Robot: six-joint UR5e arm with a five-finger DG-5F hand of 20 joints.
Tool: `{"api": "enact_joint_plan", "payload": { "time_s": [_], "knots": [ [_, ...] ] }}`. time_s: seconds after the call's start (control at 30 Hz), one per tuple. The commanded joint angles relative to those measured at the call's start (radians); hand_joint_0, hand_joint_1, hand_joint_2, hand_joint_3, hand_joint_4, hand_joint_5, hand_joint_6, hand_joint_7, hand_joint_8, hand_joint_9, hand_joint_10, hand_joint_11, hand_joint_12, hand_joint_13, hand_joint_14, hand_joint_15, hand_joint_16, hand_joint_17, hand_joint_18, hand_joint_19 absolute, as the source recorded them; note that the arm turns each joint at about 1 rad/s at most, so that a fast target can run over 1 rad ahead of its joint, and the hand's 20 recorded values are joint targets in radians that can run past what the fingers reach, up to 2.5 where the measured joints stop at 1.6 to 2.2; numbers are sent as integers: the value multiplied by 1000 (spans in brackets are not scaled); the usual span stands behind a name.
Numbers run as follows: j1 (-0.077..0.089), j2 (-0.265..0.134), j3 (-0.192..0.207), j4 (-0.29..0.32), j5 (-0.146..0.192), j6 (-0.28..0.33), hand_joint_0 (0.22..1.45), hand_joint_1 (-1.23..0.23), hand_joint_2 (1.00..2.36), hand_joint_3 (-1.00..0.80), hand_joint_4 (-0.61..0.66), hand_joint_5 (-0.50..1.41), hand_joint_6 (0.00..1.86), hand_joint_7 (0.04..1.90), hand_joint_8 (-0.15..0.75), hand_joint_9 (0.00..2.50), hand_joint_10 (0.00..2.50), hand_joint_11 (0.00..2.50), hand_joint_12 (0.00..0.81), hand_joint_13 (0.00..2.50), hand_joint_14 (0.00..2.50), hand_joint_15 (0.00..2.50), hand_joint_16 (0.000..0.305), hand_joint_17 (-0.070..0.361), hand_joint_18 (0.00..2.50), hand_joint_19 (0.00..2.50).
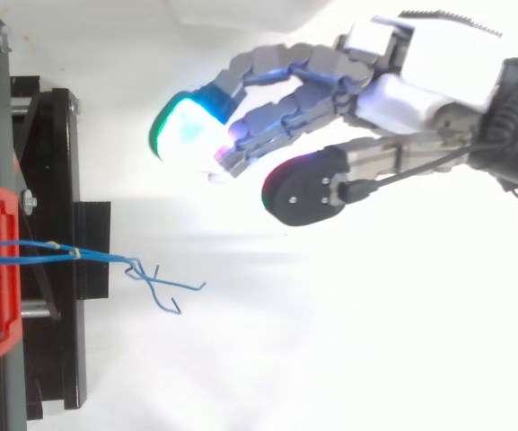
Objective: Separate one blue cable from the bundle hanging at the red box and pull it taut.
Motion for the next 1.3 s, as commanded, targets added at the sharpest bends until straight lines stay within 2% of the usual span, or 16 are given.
{"api": "enact_joint_plan", "payload": {
  "time_s": [0.0,0.03,0.2,0.33,0.67,0.83,1.27],
  "knots": [
    [2,-54,46,-2,-5,20,537,-571,1000,-500,251,-203,502,770,311,661,9,321,311,692,10,301,37,82,693,319],
    [1,-91,80,-6,-21,40,539,-572,1000,-500,254,-203,502,770,313,664,9,314,311,693,12,300,37,82,693,323],
    [4,-117,106,5,-31,43,545,-607,1000,-500,251,-202,502,769,311,667,9,315,311,694,12,298,36,82,691,322],
    [4,-163,135,6,-36,51,544,-621,1000,-500,253,-202,502,770,311,667,9,323,311,697,11,300,36,82,694,321],
    [10,-172,164,11,-64,54,547,-646,1000,-500,255,-201,502,772,309,673,9,325,309,704,12,297,36,82,707,337],
    [19,-172,173,6,-64,58,555,-657,1000,-500,257,-199,502,773,306,678,9,328,309,710,11,296,36,81,714,334],
    [24,-174,175,11,-70,57,568,-662,1000,-500,258,-196,502,775,304,684,9,332,305,723,11,308,35,79,722,354]
  ]
}}
